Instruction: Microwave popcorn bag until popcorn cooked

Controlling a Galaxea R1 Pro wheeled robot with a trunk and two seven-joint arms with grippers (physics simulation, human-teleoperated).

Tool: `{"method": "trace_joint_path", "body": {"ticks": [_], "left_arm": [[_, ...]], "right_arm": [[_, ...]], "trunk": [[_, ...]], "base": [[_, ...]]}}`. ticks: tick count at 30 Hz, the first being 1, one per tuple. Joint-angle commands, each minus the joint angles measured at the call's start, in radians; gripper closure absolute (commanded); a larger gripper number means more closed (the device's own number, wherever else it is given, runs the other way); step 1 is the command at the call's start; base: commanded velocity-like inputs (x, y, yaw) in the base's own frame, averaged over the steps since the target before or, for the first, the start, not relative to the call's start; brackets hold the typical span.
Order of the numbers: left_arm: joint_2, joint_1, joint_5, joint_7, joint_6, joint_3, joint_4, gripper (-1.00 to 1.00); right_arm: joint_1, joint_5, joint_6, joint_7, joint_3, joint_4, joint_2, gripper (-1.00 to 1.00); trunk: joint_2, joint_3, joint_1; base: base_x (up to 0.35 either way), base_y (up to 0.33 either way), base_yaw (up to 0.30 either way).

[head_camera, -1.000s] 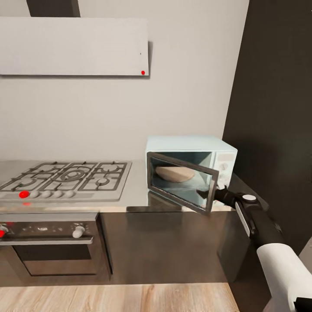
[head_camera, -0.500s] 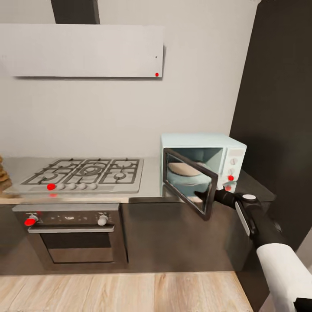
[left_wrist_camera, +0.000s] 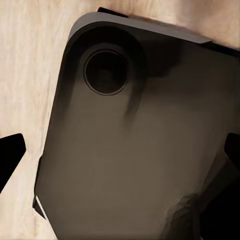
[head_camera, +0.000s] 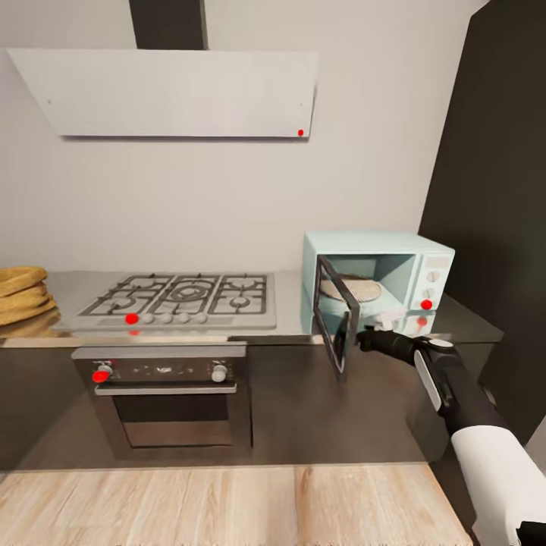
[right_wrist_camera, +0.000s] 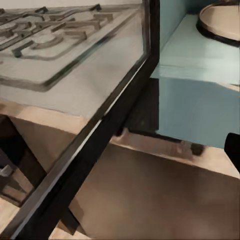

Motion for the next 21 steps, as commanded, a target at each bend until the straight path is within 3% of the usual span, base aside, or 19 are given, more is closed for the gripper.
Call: {"method": "trace_joint_path", "body": {"ticks": [1, 4, 9, 10, 11, 13, 15, 16, 17, 18, 20, 21], "left_arm": [[0.0, 0.0, 0.003, 0.001, -0.002, 0.0, 0.0, -1.0], [0.0, 0.0, 0.002, 0.001, -0.002, 0.0, 0.0, -1.0], [0.0, 0.0, 0.002, 0.001, -0.003, -0.001, 0.0, -1.0], [0.0, 0.0, 0.002, 0.001, -0.003, -0.001, 0.0, -1.0], [0.0, 0.0, 0.002, 0.001, -0.003, -0.001, 0.0, -1.0], [0.0, 0.0, 0.002, 0.001, -0.003, -0.001, 0.0, -1.0], [0.0, 0.0, 0.002, 0.001, -0.003, -0.001, 0.0, -1.0], [0.001, 0.0, 0.002, 0.002, -0.003, -0.001, 0.0, -1.0], [0.001, 0.0, 0.002, 0.002, -0.003, -0.001, 0.0, -1.0], [0.001, 0.0, 0.002, 0.002, -0.003, 0.0, 0.0, -1.0], [0.001, 0.0, 0.002, 0.002, -0.003, -0.001, 0.0, -1.0], [0.001, 0.0, 0.002, 0.002, -0.003, -0.001, 0.0, -1.0]], "right_arm": [[0.0, -0.012, 0.015, 0.011, 0.004, -0.001, 0.001, -1.0], [0.0, -0.012, 0.014, 0.01, 0.003, -0.001, 0.0, -1.0], [0.0, -0.013, 0.017, 0.002, -0.01, 0.003, -0.033, -1.0], [0.0, -0.013, 0.017, -0.005, -0.037, 0.007, -0.052, -1.0], [0.0, -0.012, 0.016, -0.02, -0.121, 0.02, -0.113, -1.0], [0.0, 0.001, 0.015, -0.029, -0.193, 0.091, -0.189, -1.0], [0.0, 0.015, 0.011, -0.032, -0.214, 0.18, -0.23, -1.0], [0.0, 0.039, 0.008, -0.032, -0.223, 0.278, -0.248, -1.0], [0.0, 0.145, 0.003, -0.029, -0.225, 0.476, -0.25, -1.0], [0.0, 0.22, -0.021, -0.027, -0.226, 0.634, -0.248, -1.0], [0.0, 0.269, -0.055, -0.027, -0.225, 0.73, -0.242, -1.0], [0.0, 0.319, -0.07, -0.031, -0.225, 0.827, -0.21, -1.0]], "trunk": [[-0.001, -0.001, 0.0], [-0.001, -0.001, 0.0], [-0.001, -0.001, 0.0], [-0.001, -0.001, 0.0], [-0.001, -0.001, 0.0], [-0.001, -0.001, 0.0], [-0.001, -0.001, 0.0], [-0.001, -0.001, 0.0], [-0.001, -0.001, 0.0], [-0.001, -0.001, 0.0], [-0.001, -0.001, 0.0], [-0.001, -0.001, 0.0]], "base": [[-0.138, 0.327, 0.0], [-0.138, 0.324, 0.0], [-0.09, 0.132, 0.0], [-0.017, 0.022, 0.0], [-0.007, 0.009, 0.0], [-0.003, 0.004, 0.0], [-0.001, 0.002, 0.0], [0.0, 0.0, 0.0], [0.0, 0.0, 0.0], [0.0, 0.0, 0.0], [0.0, 0.0, 0.0], [0.0, 0.0, 0.0]]}}
